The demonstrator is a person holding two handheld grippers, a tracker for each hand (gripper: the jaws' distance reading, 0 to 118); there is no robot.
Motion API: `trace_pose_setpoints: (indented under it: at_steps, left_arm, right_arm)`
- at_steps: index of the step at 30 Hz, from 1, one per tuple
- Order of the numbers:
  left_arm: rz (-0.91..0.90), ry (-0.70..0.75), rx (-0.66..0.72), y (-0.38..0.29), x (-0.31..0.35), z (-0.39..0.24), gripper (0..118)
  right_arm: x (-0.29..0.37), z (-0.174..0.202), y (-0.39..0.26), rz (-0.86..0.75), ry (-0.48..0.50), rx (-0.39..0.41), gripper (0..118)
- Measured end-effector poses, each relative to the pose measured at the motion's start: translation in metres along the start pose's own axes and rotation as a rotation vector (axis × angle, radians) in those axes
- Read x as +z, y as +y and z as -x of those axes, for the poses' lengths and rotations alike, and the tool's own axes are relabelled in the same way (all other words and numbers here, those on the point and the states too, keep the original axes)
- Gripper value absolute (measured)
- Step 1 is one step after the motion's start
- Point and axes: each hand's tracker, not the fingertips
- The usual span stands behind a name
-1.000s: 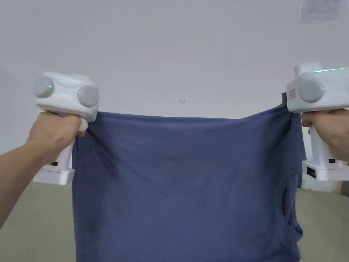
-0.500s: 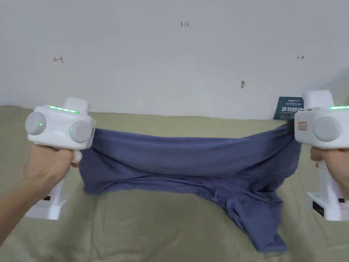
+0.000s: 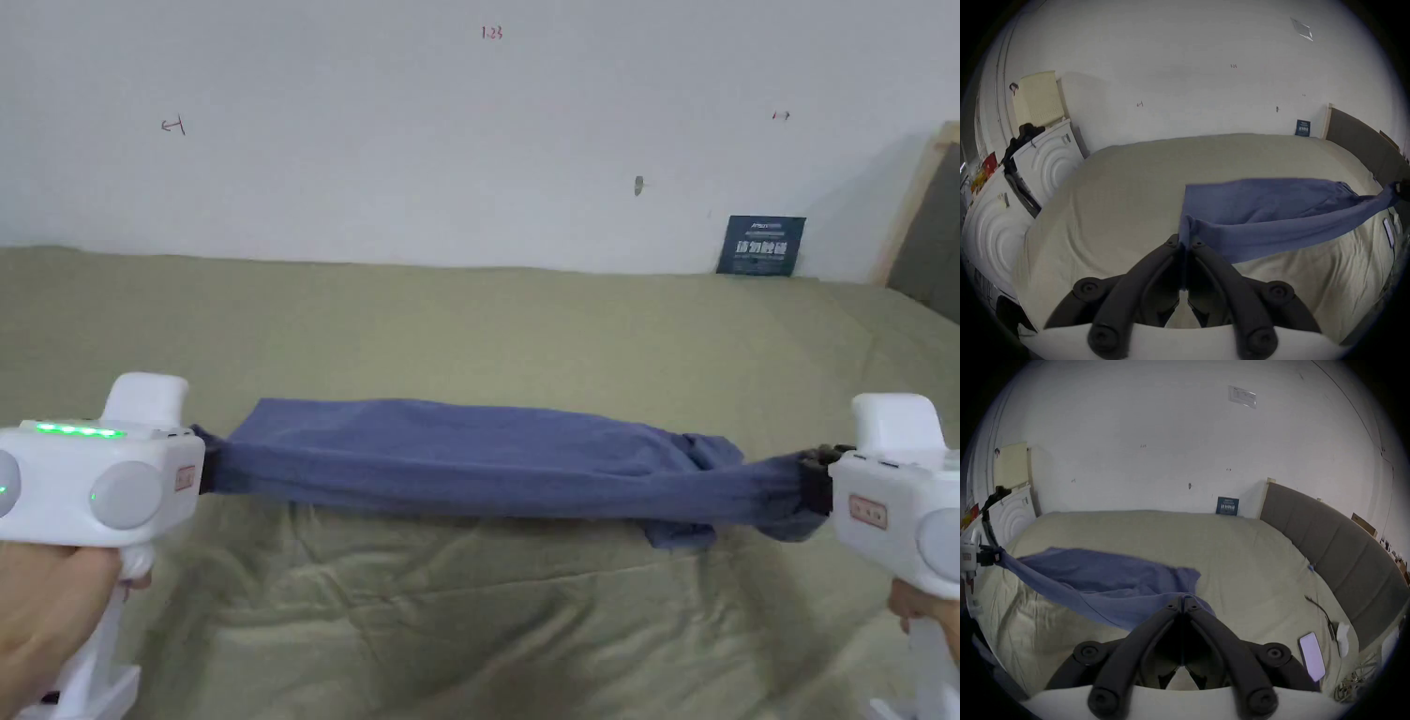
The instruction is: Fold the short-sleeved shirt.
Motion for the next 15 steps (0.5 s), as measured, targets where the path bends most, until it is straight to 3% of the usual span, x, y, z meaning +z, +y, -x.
trace_pose_setpoints:
  at_steps: [8, 15]
  left_arm:
    - [0.082, -0.044, 0.008, -0.118, 0.073, 0.016, 4]
    - [0.132, -0.063, 0.011, -0.176, 0.108, 0.022, 4]
  right_arm:
    - [0.082, -0.002, -0.111, 0.106, 0.058, 0.024, 1]
    - [0.114, -0.007, -0.165, 0.163, 0.068, -0.007, 1]
